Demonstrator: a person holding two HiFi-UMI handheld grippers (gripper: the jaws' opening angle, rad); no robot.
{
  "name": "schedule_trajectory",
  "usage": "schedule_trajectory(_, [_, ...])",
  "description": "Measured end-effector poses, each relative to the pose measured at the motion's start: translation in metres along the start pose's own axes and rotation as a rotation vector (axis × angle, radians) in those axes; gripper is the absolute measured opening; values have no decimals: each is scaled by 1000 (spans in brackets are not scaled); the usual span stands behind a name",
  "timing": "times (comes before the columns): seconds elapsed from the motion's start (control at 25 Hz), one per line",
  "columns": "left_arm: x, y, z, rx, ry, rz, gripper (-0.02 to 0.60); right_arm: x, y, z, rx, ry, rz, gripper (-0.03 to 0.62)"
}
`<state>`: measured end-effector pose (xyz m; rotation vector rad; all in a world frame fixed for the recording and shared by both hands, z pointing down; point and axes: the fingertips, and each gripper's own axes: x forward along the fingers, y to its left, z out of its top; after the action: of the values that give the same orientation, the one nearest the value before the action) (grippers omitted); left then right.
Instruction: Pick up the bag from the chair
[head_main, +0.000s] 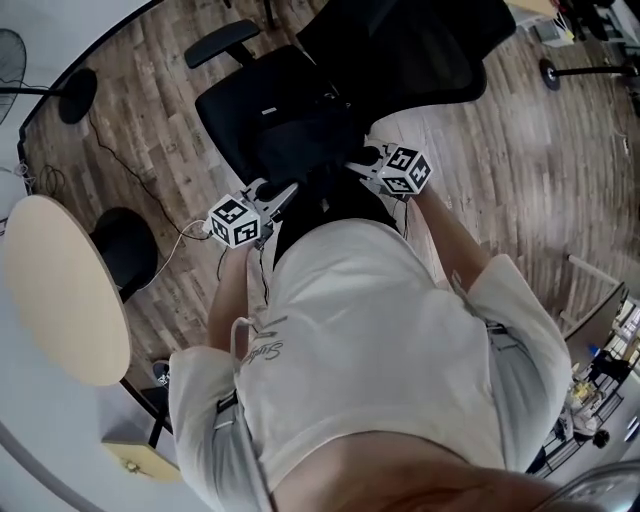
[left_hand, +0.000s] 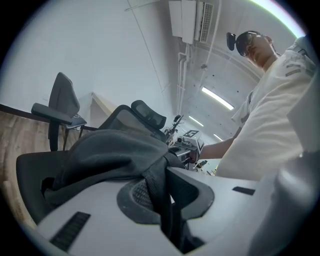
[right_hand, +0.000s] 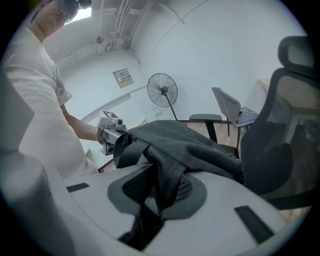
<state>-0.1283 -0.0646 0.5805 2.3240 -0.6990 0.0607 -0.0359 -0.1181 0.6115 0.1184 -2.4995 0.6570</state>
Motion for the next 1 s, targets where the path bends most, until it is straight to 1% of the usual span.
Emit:
schedule_trajectory(0.2, [-12, 12, 32, -4, -48, 57, 48, 0, -1, 33, -43, -23, 4, 35])
schedule_trajectory(0.28, [-12, 12, 48, 3, -75, 66, 48, -7, -2, 45, -47, -48, 11, 32])
schedule_trajectory(0.44, [-4, 11, 95, 34, -147, 69, 46, -29, -16, 82, -44, -146, 23, 29])
schedule_trajectory(0.52, [-5, 20, 117, 30, -196, 80, 46, -29, -23, 103, -62, -174, 19, 29])
schedule_trajectory(0.64, [-8, 21, 134, 28, -238, 98, 46, -31, -24, 121, -77, -206, 20, 29])
schedule_trajectory(0.76, [-10, -1, 144, 59, -266, 107, 46, -52, -11, 140, -39, -301, 73, 28])
schedule_trajectory(0.84, [-15, -15, 157, 91, -289, 118, 46, -65, 2, 155, -76, -340, 100, 28])
schedule_trajectory(1.0, [-25, -31, 193, 175, -346, 133, 46, -83, 13, 193, -203, -387, 119, 28])
